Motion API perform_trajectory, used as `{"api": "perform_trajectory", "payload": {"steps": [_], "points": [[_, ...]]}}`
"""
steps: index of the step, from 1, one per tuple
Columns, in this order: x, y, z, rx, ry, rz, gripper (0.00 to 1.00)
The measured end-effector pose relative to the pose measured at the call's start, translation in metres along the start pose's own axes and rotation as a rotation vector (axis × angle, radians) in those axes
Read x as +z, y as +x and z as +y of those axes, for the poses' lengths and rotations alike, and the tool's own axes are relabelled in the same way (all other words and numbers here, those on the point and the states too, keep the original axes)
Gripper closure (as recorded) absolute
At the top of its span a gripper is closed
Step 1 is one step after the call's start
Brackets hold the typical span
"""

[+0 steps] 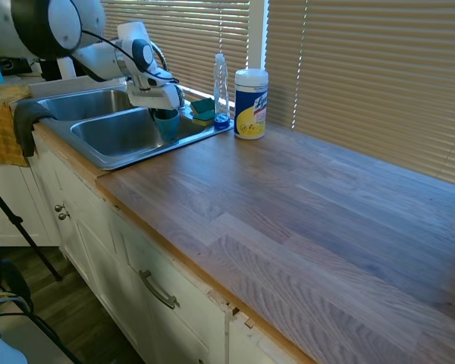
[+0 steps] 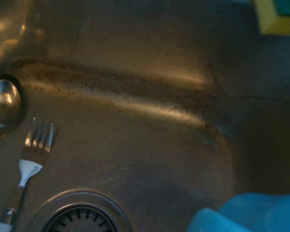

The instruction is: Put the mug in the sink

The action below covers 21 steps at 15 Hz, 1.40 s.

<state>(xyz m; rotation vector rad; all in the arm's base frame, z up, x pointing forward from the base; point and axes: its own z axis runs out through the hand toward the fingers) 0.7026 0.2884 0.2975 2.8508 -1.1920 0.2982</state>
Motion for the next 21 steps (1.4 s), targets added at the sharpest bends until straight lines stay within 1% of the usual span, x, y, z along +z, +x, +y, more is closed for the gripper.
{"api": "perform_trajectory", "payload": {"steps": [1,3,7,9,12,13,16,21], "points": [[0.020,-0.001,-0.003,-0.002,-0.023,-0.014,1.00],[0.054,-0.005,-0.011,-0.009,-0.053,-0.043,1.00],[0.092,-0.015,-0.020,-0.016,-0.113,-0.090,1.00],[0.111,-0.020,-0.021,-0.019,-0.134,-0.114,1.00],[0.130,-0.028,-0.024,-0.013,-0.141,-0.145,1.00],[0.132,-0.028,-0.025,-0.006,-0.136,-0.158,0.00],[0.134,-0.029,-0.027,-0.003,-0.131,-0.174,0.00],[0.131,-0.031,-0.031,-0.001,-0.123,-0.174,0.00]]}}
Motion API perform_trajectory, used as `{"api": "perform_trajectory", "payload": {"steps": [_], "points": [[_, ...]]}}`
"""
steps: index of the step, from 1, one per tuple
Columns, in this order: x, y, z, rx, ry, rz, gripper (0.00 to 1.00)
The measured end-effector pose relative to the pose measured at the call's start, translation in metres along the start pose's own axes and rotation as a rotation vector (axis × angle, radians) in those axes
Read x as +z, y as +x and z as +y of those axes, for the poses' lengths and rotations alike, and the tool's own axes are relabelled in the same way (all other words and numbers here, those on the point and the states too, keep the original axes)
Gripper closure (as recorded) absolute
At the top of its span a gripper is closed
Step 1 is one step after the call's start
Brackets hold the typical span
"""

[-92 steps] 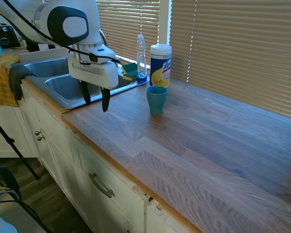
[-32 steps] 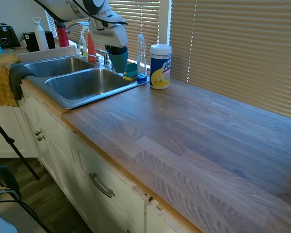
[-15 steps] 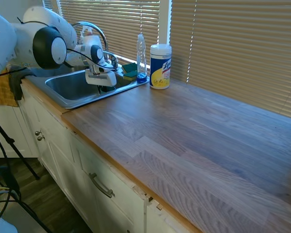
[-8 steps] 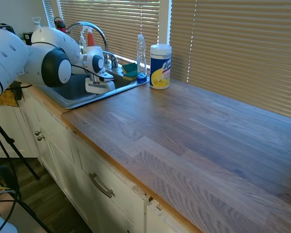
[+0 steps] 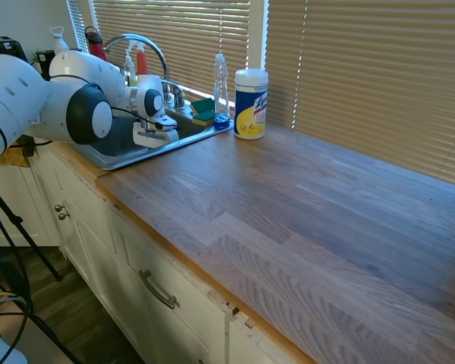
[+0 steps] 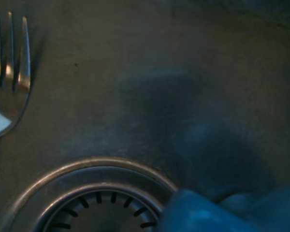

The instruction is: Put the mug in the sink

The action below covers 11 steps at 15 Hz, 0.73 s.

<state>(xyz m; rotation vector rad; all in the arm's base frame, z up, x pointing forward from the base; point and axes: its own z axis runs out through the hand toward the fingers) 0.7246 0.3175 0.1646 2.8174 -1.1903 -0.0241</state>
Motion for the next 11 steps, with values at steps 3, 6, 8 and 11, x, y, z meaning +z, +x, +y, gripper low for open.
{"api": "perform_trajectory", "payload": {"steps": [3,6,8,11], "points": [[-0.009,0.000,-0.003,0.001,0.012,0.006,0.00],[-0.035,0.004,-0.005,0.005,0.044,0.025,0.00],[-0.066,0.005,-0.005,0.005,0.063,0.038,0.00],[-0.115,-0.002,-0.005,0.008,0.083,0.056,0.00]]}}
